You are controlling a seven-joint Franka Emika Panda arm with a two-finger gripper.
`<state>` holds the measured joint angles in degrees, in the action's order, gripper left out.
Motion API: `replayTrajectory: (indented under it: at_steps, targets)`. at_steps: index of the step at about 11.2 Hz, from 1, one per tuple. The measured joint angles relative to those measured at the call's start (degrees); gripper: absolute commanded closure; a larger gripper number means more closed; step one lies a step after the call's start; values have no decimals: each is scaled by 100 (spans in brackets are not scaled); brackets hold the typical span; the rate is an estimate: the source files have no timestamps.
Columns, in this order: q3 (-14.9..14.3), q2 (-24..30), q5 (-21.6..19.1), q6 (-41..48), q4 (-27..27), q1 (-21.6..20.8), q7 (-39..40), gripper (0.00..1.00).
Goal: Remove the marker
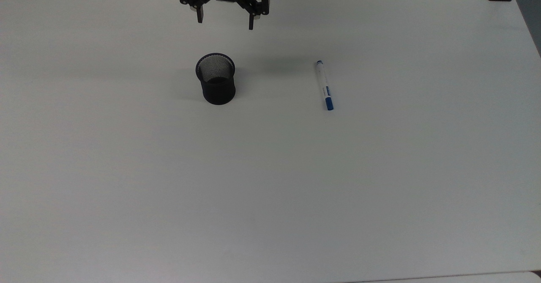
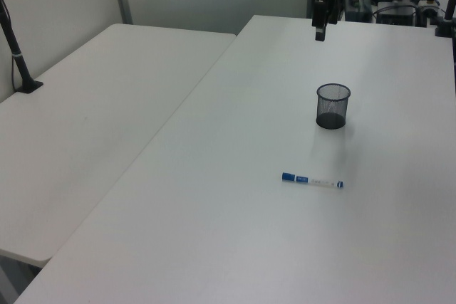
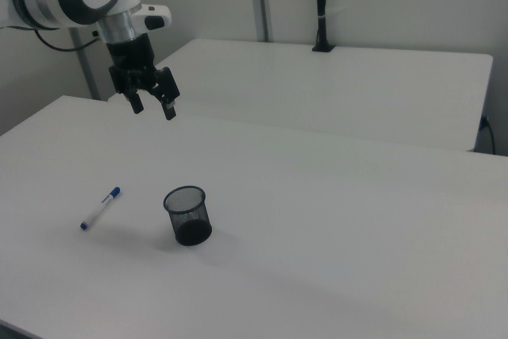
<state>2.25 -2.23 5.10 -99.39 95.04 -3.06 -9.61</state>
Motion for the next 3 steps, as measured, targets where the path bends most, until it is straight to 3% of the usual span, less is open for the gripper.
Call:
replayTrajectory:
  at_steps: [3]
  targets:
    - [-2, 94, -1, 228, -1, 97, 6, 0]
